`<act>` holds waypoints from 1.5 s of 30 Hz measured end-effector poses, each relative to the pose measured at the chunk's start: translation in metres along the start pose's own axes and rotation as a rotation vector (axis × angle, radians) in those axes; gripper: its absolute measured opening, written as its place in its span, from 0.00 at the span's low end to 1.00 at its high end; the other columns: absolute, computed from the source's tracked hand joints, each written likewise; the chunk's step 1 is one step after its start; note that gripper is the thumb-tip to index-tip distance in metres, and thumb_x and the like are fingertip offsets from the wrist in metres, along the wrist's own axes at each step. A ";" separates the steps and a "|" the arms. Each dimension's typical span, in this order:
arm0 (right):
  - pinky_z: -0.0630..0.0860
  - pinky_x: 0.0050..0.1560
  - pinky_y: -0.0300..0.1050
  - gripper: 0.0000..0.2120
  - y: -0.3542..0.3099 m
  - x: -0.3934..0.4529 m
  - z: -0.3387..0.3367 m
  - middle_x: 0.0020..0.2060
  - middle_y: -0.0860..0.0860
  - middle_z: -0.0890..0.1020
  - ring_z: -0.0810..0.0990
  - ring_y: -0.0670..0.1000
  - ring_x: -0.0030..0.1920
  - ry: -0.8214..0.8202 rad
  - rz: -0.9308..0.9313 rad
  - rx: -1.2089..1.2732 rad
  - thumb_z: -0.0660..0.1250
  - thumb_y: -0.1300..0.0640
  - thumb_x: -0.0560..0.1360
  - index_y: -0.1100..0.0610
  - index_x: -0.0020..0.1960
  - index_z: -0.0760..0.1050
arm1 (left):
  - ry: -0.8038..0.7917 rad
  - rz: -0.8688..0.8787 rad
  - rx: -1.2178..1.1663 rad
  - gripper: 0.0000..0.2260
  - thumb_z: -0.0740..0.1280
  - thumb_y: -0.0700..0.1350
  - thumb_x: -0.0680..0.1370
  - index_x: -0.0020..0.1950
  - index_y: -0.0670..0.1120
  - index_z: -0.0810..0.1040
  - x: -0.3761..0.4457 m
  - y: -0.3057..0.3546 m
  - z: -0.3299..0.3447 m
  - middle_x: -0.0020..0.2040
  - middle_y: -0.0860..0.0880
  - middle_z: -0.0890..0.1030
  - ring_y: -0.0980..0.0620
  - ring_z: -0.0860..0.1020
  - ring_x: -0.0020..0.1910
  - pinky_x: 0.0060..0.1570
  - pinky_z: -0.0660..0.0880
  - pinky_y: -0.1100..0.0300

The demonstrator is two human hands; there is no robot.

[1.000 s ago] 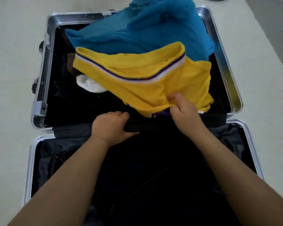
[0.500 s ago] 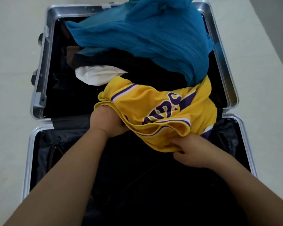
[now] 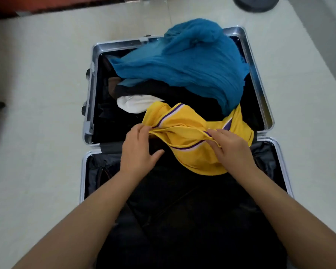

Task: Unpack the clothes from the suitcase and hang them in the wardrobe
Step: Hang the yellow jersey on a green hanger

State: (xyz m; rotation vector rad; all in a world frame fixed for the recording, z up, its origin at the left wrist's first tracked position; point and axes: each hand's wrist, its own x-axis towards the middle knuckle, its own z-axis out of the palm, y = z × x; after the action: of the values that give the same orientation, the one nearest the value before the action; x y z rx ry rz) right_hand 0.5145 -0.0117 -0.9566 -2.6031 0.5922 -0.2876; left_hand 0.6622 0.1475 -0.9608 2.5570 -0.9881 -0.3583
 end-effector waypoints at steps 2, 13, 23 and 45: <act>0.73 0.32 0.38 0.19 -0.013 -0.009 -0.032 0.37 0.58 0.84 0.83 0.55 0.33 -0.005 0.029 0.054 0.58 0.54 0.73 0.66 0.49 0.81 | -0.175 0.028 0.091 0.37 0.72 0.52 0.70 0.74 0.47 0.57 -0.015 0.019 -0.021 0.74 0.43 0.57 0.43 0.56 0.73 0.70 0.57 0.53; 0.64 0.30 0.28 0.33 -0.133 -0.051 -0.265 0.25 0.55 0.74 0.71 0.48 0.32 -0.111 0.047 0.499 0.49 0.41 0.78 0.68 0.40 0.77 | -0.381 0.379 -0.025 0.14 0.71 0.45 0.69 0.53 0.42 0.81 -0.064 0.166 -0.193 0.65 0.42 0.72 0.41 0.69 0.65 0.61 0.70 0.45; 0.59 0.48 0.25 0.21 -0.185 -0.067 -0.454 0.58 0.50 0.71 0.68 0.46 0.58 -0.075 0.232 0.339 0.66 0.64 0.73 0.58 0.65 0.69 | -0.381 0.374 0.315 0.07 0.62 0.42 0.74 0.40 0.47 0.64 -0.068 0.279 -0.398 0.41 0.48 0.71 0.49 0.70 0.42 0.37 0.63 0.58; 0.67 0.36 0.27 0.18 -0.325 -0.299 -0.839 0.30 0.43 0.71 0.75 0.42 0.33 0.290 0.441 -0.160 0.60 0.67 0.76 0.47 0.35 0.67 | -0.021 0.925 0.428 0.13 0.62 0.40 0.75 0.33 0.49 0.61 -0.183 0.515 -0.659 0.32 0.51 0.64 0.44 0.72 0.48 0.41 0.68 0.56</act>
State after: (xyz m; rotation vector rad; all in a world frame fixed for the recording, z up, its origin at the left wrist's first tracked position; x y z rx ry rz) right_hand 0.1195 0.0646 -0.0984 -2.5057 1.3123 -0.4899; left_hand 0.4653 0.0864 -0.1302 2.0795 -2.2708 0.1068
